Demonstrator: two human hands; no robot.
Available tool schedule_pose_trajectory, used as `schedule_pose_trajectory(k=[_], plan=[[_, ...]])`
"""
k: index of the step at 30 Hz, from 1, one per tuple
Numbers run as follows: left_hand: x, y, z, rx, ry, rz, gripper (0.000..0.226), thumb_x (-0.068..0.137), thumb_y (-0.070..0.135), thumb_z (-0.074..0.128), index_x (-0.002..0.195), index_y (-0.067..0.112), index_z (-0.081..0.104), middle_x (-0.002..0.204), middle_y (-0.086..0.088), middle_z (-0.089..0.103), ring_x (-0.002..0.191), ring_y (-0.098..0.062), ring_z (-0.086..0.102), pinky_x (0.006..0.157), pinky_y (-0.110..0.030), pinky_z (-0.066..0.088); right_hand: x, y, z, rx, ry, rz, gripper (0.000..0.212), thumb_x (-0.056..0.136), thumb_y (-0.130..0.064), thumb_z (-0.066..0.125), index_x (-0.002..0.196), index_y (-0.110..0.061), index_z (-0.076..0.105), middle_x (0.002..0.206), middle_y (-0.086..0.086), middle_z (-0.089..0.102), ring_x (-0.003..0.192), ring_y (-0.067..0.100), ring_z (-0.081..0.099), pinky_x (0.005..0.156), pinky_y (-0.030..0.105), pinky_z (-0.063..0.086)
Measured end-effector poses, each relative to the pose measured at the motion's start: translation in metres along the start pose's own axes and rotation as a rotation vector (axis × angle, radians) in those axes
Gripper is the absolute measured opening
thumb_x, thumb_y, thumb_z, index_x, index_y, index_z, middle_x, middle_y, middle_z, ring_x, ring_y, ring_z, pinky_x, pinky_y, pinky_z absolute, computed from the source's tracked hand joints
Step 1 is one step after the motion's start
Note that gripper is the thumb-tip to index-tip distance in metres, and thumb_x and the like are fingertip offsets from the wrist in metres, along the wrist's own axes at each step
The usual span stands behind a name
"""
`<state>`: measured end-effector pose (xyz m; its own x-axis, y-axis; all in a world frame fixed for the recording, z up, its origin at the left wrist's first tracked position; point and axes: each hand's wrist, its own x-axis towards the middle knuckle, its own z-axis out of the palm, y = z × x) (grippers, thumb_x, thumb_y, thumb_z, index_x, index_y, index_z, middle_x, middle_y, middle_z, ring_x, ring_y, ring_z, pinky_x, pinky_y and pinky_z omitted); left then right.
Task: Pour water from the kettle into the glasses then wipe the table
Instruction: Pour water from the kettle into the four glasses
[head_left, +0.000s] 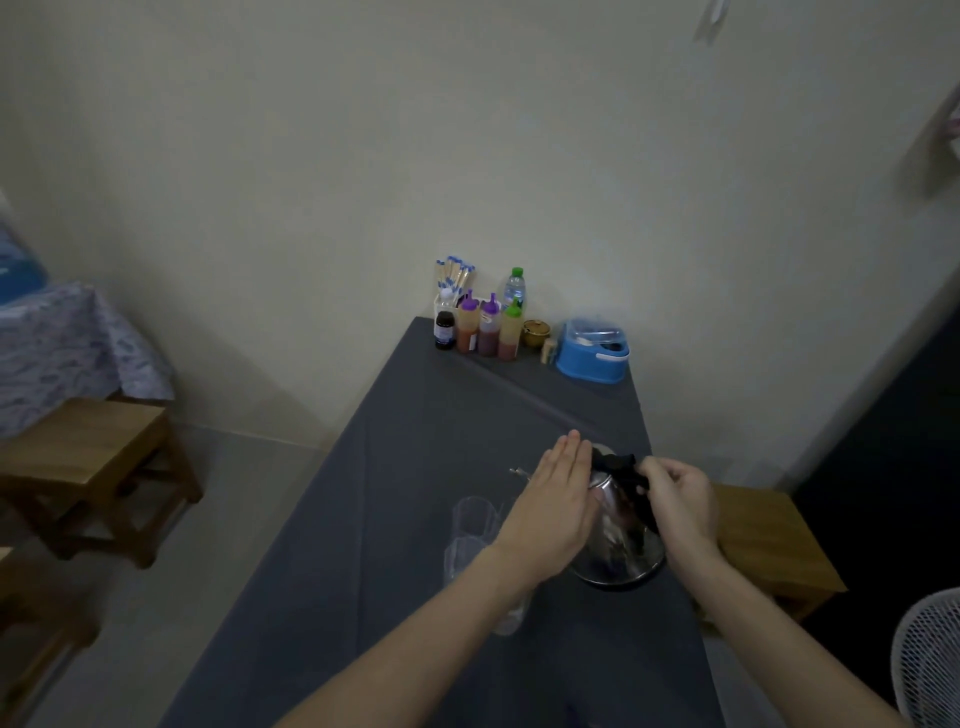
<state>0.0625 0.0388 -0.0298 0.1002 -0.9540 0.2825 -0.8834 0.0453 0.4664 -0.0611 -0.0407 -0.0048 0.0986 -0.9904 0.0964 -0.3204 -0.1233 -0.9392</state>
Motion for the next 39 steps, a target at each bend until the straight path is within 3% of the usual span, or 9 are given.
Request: schedule_pose_trajectory(k=[3,6,10,17,31,39], plan=[[-0.008,-0.007,0.000,-0.064,0.071,-0.054,0.066,0.100,0.043,0.011,0.150,0.000,0.009,0.160,-0.016,0.005,0.149,-0.024,0.002,0.118,-0.028,-0.007,-0.003,-0.011,0.010,-0.126,-0.042,-0.079,0.030,0.086,-0.019,0.060,0.057,-0.014,0.066,0.055,0.002,0.062,0.057,0.018,0.057,0.053,0.028,0.038],[-0.017,-0.009,0.001,-0.221,0.089,-0.143,0.073,0.092,0.047,0.009,0.151,0.004,0.008,0.161,-0.010,0.002,0.149,-0.017,-0.001,0.117,-0.022,-0.006,0.001,-0.015,0.018,-0.250,-0.065,-0.100,0.032,0.082,-0.029,0.060,0.056,-0.012,0.067,0.055,0.001,0.066,0.059,0.019,0.061,0.057,0.032,0.046],[-0.023,-0.011,0.006,-0.379,0.130,-0.237,0.063,0.100,0.039,0.026,0.151,0.007,0.006,0.162,-0.006,0.001,0.148,-0.013,-0.003,0.118,-0.021,0.000,0.004,-0.022,0.028,-0.368,-0.098,-0.118,0.032,0.078,-0.036,0.057,0.057,-0.014,0.068,0.054,0.000,0.065,0.060,0.019,0.062,0.063,0.037,0.050],[-0.031,-0.015,0.010,-0.461,0.133,-0.295,0.062,0.103,0.034,0.026,0.152,0.009,-0.004,0.161,-0.003,-0.008,0.143,-0.004,-0.011,0.120,-0.025,-0.001,0.006,-0.033,0.038,-0.473,-0.204,-0.215,0.036,0.078,-0.034,0.058,0.044,-0.021,0.060,0.047,-0.001,0.059,0.055,0.018,0.061,0.058,0.038,0.052],[-0.032,-0.021,0.018,-0.609,0.243,-0.365,0.064,0.102,0.031,0.031,0.151,0.018,-0.009,0.159,0.009,-0.014,0.146,-0.003,-0.012,0.119,-0.022,-0.001,0.009,-0.049,0.050,-0.665,-0.267,-0.485,0.030,0.079,-0.037,0.056,0.054,-0.021,0.065,0.049,-0.003,0.061,0.053,0.010,0.058,0.056,0.036,0.051],[-0.035,-0.023,0.017,-0.661,0.286,-0.398,0.065,0.102,0.029,0.032,0.151,0.017,-0.009,0.160,0.007,-0.014,0.146,-0.004,-0.012,0.119,-0.022,-0.001,0.011,-0.059,0.061,-0.727,-0.290,-0.606,0.032,0.079,-0.034,0.058,0.054,-0.017,0.067,0.049,0.000,0.061,0.052,0.013,0.057,0.055,0.033,0.049]])
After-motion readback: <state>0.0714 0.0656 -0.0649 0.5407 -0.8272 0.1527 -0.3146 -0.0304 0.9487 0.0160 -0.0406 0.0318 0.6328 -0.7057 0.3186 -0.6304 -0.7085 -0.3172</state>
